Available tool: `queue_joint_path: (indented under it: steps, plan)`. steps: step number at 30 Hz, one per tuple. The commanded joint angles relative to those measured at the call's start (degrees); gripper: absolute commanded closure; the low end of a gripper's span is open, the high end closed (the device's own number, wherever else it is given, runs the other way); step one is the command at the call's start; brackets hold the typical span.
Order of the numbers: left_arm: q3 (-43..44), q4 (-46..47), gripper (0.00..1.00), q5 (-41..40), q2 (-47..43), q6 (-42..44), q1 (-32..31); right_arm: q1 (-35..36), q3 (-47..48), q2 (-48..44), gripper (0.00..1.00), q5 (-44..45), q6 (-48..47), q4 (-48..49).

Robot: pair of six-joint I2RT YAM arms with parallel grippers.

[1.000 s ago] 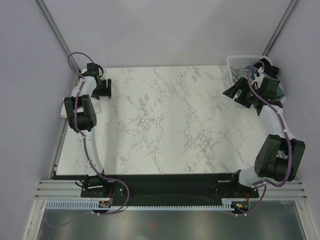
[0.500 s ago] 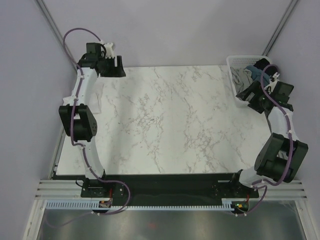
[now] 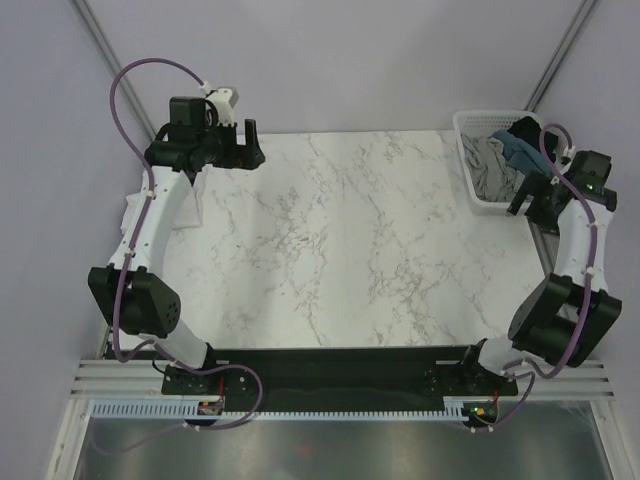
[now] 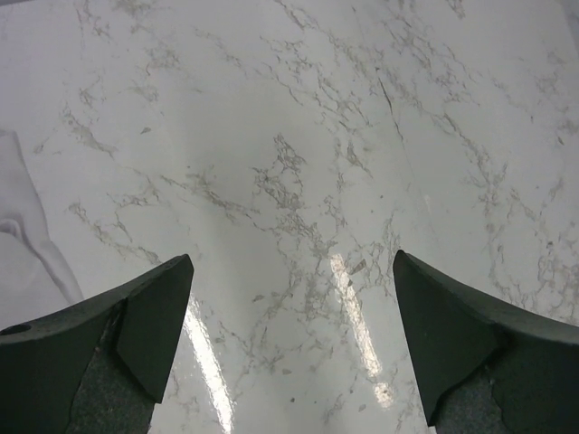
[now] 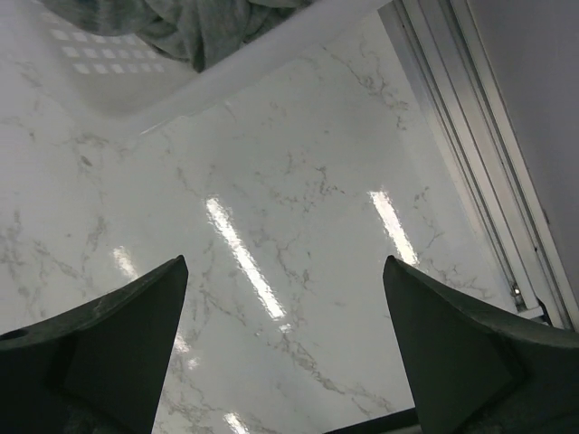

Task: Fold and stack the t-shirts
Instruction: Neatly place the folded tshirt to the corner

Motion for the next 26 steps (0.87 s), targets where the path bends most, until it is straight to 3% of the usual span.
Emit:
queue_joint_path:
  steps: [1,6,10,17,26]
  plan:
    - [-1.2,1.1,0.00,-1.9,-3.6,0.2,-1.0,0.2,-1.8,-11.7,0.02,-5.3,2.8,1.1]
    - [0.2,-1.7,0.00,-0.9,-7.1,4.4,-0.9,0.4,-1.9,-16.0,0.02,-3.6,5.7,1.3]
    - [0.1,-5.2,0.00,0.3,-9.8,8.8,-1.0,0.4,-1.6,-19.0,0.02,-1.3,1.2,-0.5]
    - [-4.3,-8.3,0.00,-3.7,-15.4,12.5,-1.0,0.4,-10.8,-31.5,0.02,-2.1,-7.5,0.4]
    - [-13.5,-10.0,0.00,-7.0,-22.5,14.5,-0.9,1.7,-12.4,-42.2,0.02,-8.2,-11.5,-7.3]
